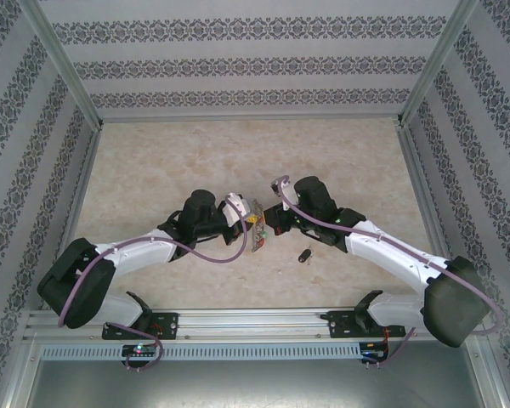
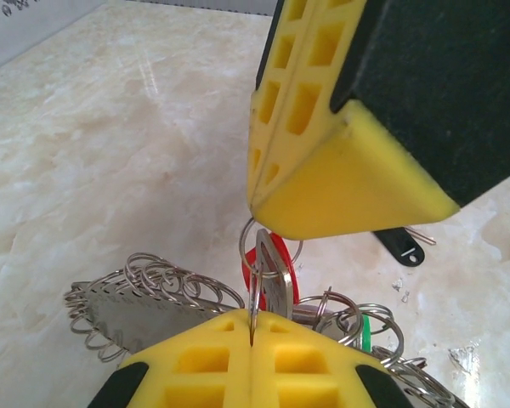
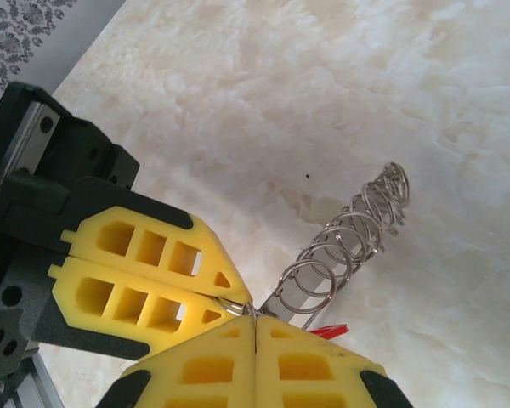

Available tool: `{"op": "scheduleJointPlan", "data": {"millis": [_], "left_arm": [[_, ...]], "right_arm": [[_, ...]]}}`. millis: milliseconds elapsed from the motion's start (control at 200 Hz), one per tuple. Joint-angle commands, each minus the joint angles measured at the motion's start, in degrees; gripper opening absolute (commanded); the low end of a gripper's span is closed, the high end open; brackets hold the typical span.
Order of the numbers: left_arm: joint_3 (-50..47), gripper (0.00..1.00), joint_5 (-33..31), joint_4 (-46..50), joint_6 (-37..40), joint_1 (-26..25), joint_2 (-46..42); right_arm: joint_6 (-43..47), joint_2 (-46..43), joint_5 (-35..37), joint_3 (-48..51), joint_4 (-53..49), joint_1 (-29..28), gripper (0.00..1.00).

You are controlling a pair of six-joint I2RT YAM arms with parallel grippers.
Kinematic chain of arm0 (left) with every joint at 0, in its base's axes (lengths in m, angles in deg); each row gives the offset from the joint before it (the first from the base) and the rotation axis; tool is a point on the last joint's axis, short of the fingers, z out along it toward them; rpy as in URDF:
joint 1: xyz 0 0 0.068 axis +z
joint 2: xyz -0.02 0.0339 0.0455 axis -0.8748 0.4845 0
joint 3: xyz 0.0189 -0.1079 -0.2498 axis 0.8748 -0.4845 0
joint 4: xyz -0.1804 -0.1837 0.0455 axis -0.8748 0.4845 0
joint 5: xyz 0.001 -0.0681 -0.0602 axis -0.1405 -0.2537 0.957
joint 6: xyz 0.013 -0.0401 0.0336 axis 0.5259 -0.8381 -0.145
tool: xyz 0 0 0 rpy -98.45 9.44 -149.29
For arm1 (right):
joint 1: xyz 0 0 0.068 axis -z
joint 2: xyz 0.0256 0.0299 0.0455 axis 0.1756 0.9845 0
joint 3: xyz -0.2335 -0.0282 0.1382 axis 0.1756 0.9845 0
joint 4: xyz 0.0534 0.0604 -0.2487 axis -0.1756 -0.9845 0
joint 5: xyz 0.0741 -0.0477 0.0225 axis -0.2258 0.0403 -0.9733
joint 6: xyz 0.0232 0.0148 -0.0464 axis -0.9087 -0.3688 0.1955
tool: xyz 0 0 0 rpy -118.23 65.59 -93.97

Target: Put the keys on the keyring

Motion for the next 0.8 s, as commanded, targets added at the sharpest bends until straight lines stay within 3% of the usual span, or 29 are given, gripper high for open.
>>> {"op": "scheduleJointPlan", "data": {"millis": [0, 295, 510, 794], "left_arm": [[-1.93, 0.0, -3.18, -7.11, -2.89, -0.53, 0.4], [-4.08, 0.0, -3.94, -11.98, -4.31, -1.28, 0.84], [-4.57, 0.0, -3.23, -15.14, -5.4, -1.28, 2.03], [-5.04, 0.0, -2.39, -19.48, -6.32, -1.45, 3.4]], "right_arm": [[-2.62, 0.32, 3.77, 0.34, -1.06, 1.24, 0.0], [-2.68, 4.27, 2.66, 0.85, -0.55, 1.83, 0.0], [-1.55, 5.93, -3.51, -0.92, -0.27, 2.07, 0.0], [-2.62, 9.35, -6.65, -1.53, 1.64, 2.08, 0.0]]}}
